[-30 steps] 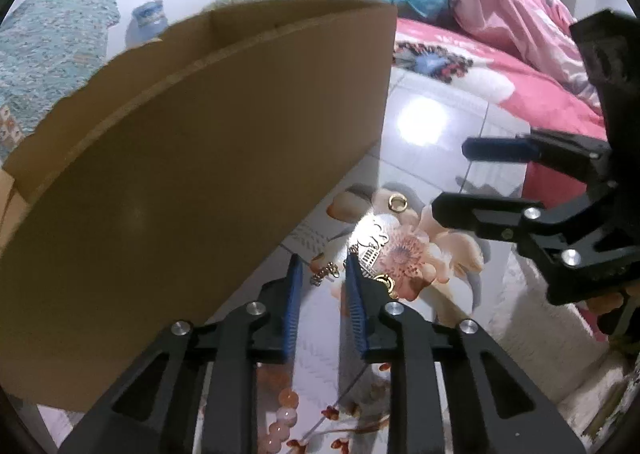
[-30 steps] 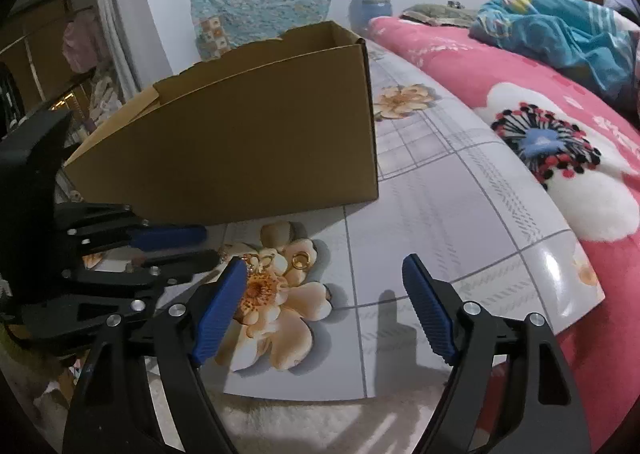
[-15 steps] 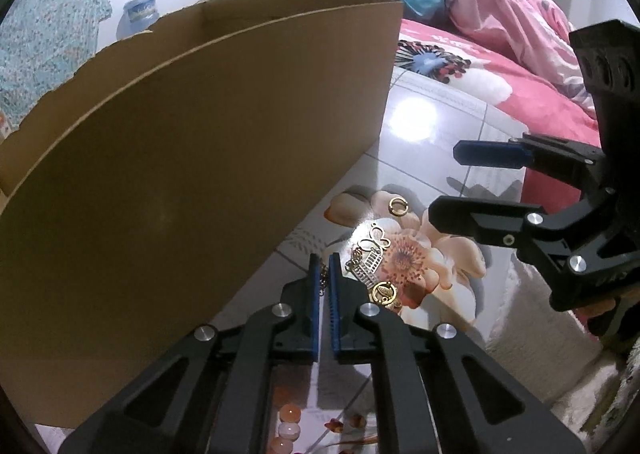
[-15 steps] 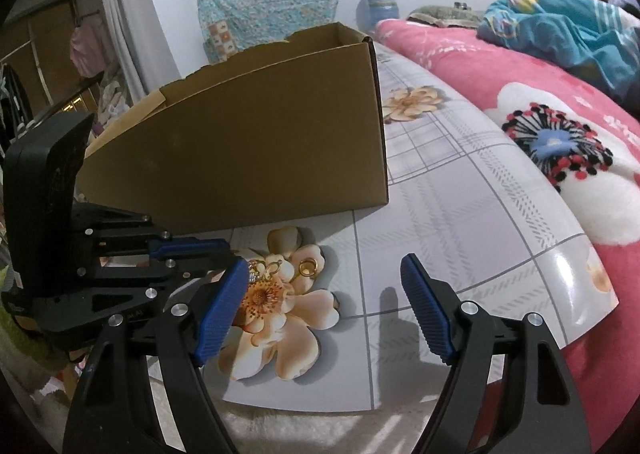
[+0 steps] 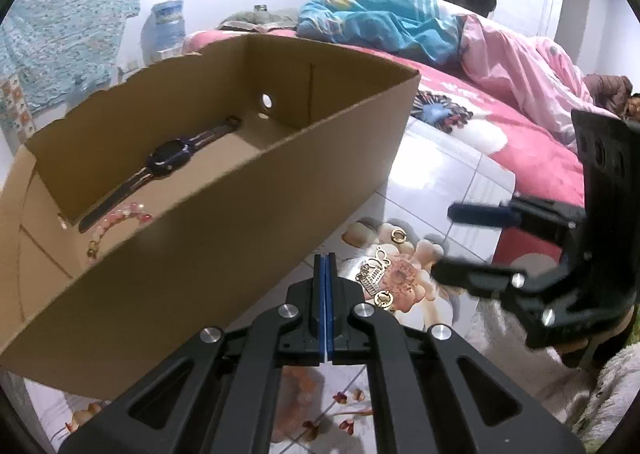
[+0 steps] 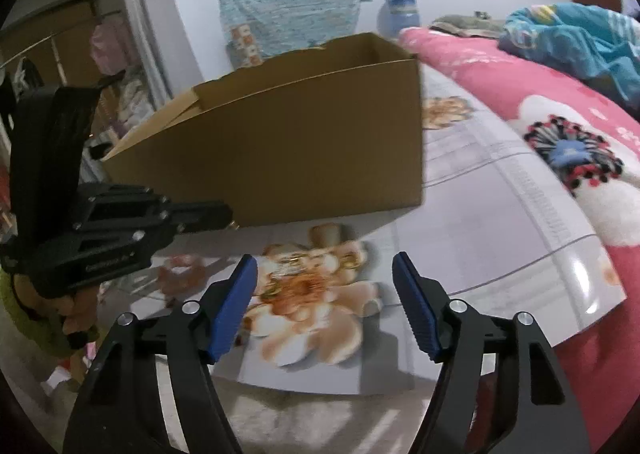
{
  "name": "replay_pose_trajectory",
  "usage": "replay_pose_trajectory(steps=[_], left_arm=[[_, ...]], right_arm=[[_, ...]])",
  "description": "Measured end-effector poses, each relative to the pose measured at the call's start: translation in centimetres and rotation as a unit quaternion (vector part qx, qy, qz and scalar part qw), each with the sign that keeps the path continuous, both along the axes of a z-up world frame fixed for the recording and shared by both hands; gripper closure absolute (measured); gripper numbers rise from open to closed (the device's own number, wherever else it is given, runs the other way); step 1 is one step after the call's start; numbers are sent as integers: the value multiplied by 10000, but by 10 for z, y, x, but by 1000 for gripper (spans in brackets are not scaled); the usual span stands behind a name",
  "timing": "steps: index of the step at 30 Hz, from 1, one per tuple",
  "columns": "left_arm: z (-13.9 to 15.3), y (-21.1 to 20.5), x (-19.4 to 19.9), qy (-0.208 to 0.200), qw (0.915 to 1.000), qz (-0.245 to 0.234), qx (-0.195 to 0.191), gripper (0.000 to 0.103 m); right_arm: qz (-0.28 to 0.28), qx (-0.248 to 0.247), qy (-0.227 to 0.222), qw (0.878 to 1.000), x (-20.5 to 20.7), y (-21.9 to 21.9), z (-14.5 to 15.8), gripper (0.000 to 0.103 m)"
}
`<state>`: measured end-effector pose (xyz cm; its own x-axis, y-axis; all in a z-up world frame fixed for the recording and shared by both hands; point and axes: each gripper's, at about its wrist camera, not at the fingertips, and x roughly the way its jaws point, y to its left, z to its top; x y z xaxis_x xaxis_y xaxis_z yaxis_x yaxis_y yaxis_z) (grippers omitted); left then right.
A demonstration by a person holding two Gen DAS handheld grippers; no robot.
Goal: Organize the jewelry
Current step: 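Lower the right tool onto a gold earring and close on it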
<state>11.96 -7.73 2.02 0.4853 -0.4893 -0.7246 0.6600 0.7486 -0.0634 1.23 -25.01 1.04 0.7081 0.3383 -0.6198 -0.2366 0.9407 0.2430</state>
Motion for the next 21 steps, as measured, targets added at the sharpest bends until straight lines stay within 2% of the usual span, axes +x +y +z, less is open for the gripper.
replay_pose_trajectory(steps=[3,10,15,21], left_arm=[[1,4,-2,-10,10000,66,-50,103],[-1,7,-3,-32,9999,97,-75,103],[-3,9,-2,-4,9999,104,-111,103],[-5,10,-1,27,9998,96,-160,103]], right_arm=[[158,-41,139,9998,3,14,-5,52],[225,-476,360,9980,13,41,-19,79],[247,-606,382,9971,16,47,-19,88],[284,-915,371,9947,23,57,-18,88]])
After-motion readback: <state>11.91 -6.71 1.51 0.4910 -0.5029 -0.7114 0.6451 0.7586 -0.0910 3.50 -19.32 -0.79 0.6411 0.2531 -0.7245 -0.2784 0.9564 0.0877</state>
